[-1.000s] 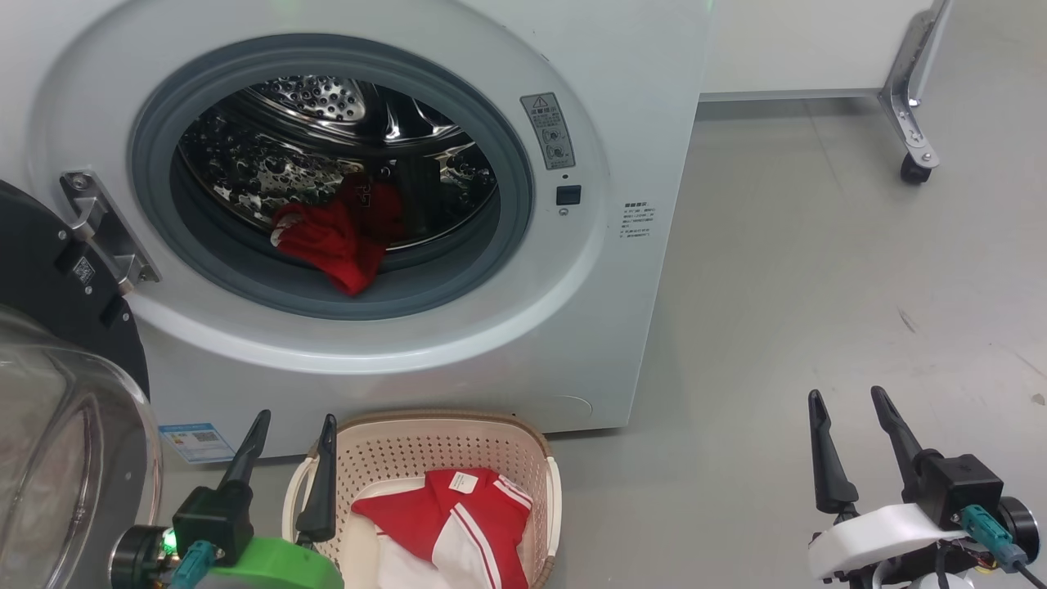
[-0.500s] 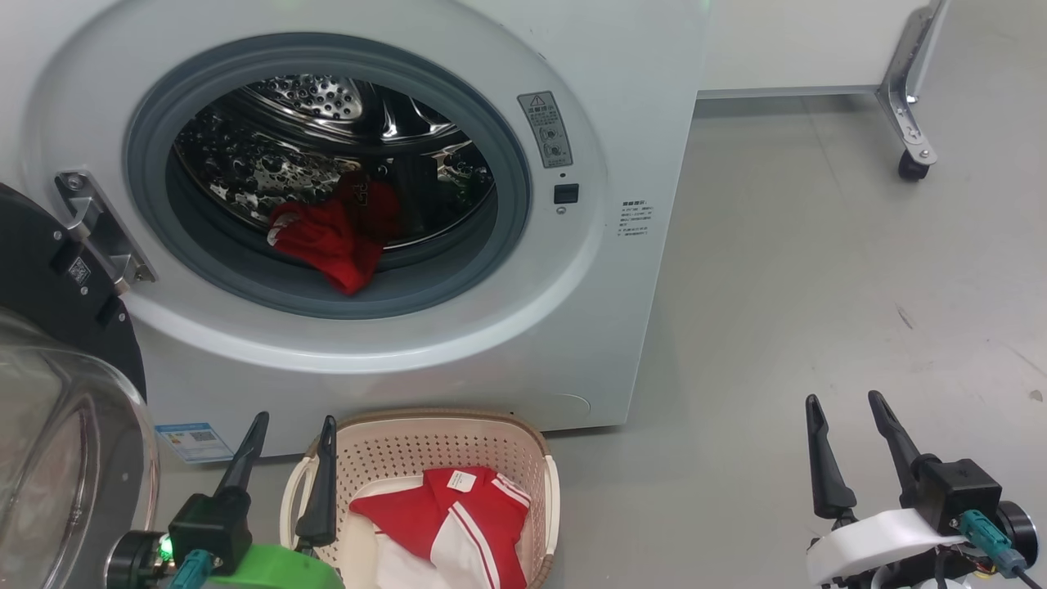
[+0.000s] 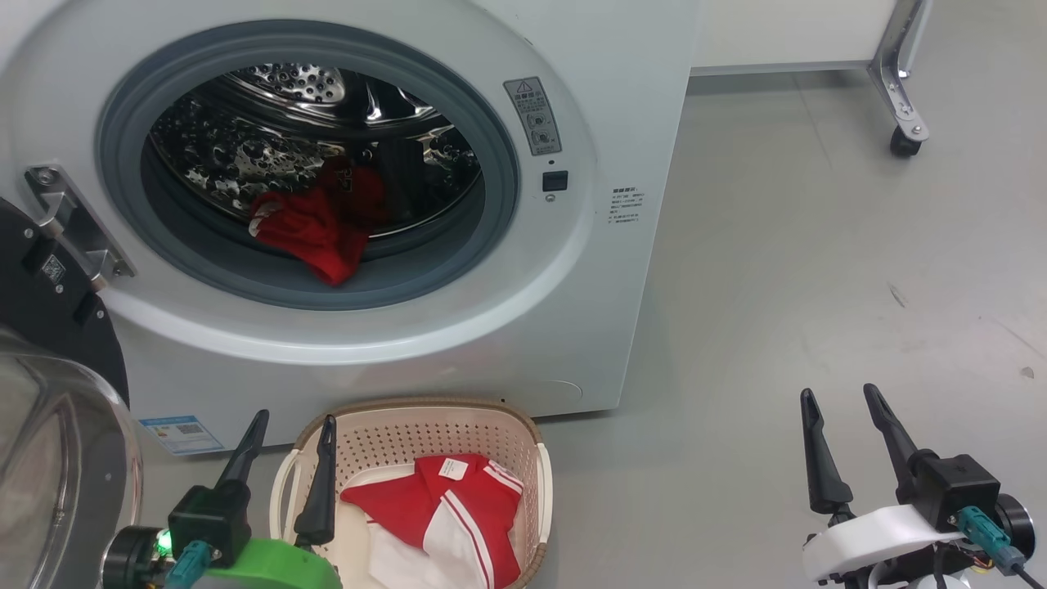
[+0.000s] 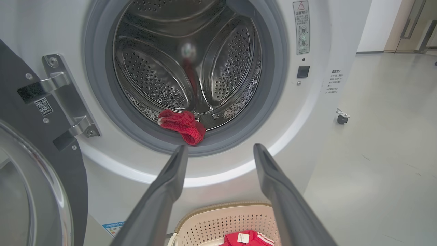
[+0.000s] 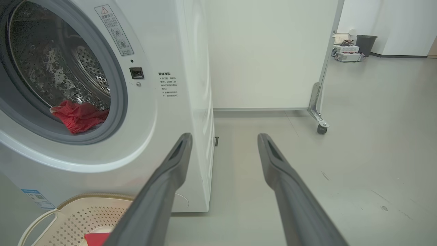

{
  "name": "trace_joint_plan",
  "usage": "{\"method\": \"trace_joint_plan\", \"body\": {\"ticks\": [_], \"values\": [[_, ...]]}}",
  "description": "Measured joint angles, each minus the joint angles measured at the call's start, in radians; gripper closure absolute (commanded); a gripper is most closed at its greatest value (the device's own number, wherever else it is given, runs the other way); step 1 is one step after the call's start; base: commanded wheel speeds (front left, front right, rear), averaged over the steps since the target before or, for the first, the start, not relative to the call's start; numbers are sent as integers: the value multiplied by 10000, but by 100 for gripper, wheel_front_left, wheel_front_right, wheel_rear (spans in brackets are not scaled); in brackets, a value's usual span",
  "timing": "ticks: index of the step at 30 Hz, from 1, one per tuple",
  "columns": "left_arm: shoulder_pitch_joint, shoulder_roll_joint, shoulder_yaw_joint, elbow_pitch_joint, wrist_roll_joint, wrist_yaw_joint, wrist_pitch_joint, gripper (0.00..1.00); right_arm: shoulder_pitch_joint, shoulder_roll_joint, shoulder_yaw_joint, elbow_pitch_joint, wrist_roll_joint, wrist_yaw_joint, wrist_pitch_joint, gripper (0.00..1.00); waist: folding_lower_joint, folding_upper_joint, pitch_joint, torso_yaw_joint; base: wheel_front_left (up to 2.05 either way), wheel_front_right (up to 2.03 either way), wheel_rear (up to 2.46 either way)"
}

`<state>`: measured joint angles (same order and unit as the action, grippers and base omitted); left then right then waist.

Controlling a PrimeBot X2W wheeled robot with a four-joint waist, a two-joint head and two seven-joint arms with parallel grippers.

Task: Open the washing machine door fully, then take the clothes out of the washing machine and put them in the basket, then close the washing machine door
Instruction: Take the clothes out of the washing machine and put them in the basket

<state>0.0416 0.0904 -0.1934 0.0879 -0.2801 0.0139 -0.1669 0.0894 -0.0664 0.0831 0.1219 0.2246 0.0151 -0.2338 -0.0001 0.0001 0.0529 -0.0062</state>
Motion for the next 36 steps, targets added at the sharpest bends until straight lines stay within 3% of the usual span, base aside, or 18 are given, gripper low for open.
{"method": "trace_joint_plan", "body": {"ticks": [9, 19, 26, 36], "values": [[-442, -12, 71, 412, -297, -15, 656, 0, -72, -6, 15, -303, 0, 0, 77, 0, 0, 0, 522, -223, 0, 0, 0], [-2211, 15, 17, 934, -378, -121, 1448, 0, -614, -6, 75, -677, 8, 15, 100, 0, 0, 0, 1531, -552, 0, 0, 0], [-3600, 408, -71, 1329, -29, -196, 2121, 0, -1081, 29, 263, -782, 75, 105, 98, 0, 1, 0, 2289, -800, 0, 0, 0], [-5628, 1417, 98, 2286, 343, -293, 3382, 0, -1871, 100, 594, -610, 328, 270, 8, 0, 2, 0, 3460, -1386, 0, 0, 0]]}}
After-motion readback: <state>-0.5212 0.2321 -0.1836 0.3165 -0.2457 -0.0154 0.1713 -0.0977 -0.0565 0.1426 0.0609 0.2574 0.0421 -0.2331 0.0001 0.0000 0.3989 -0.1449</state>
